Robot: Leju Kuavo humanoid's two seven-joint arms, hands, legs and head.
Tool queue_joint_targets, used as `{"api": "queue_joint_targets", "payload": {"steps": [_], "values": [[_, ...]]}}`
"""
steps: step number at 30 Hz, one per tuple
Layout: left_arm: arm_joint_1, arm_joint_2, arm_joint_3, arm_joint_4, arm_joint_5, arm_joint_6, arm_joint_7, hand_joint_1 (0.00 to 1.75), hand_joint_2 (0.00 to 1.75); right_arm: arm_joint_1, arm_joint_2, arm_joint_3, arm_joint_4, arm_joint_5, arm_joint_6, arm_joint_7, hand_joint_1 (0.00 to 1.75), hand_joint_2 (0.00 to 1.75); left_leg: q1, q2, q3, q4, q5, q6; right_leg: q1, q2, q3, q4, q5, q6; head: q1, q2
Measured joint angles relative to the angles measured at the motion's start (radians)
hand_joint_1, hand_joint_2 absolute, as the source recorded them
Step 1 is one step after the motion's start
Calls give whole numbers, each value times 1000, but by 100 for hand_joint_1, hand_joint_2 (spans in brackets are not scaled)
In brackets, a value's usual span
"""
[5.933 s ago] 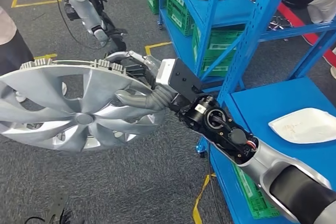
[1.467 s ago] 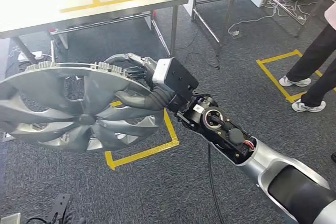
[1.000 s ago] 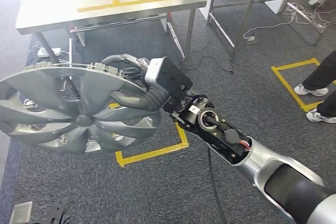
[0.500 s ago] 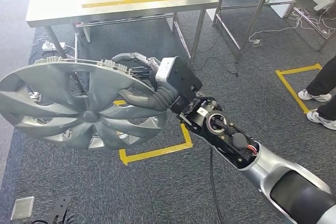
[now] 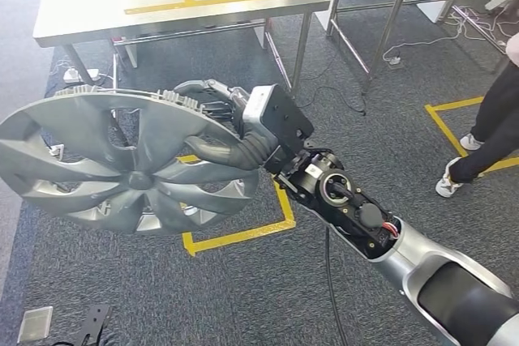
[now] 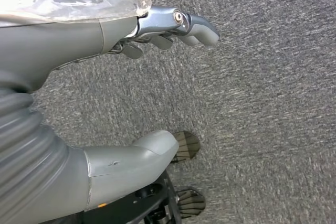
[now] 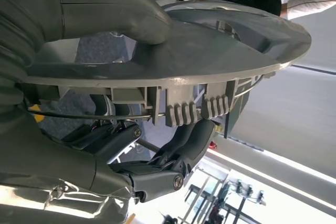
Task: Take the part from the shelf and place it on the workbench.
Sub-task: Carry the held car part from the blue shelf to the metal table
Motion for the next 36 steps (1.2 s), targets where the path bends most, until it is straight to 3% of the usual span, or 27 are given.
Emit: {"api": "queue_joint_targets", "payload": {"steps": [36], "values": [[3, 0, 0, 0, 15, 1, 12, 0, 175, -3, -28, 0, 0, -27, -6, -8, 175, 175, 2, 0, 0, 0, 1, -1, 0, 0, -1, 3, -1, -1, 0, 0]]}}
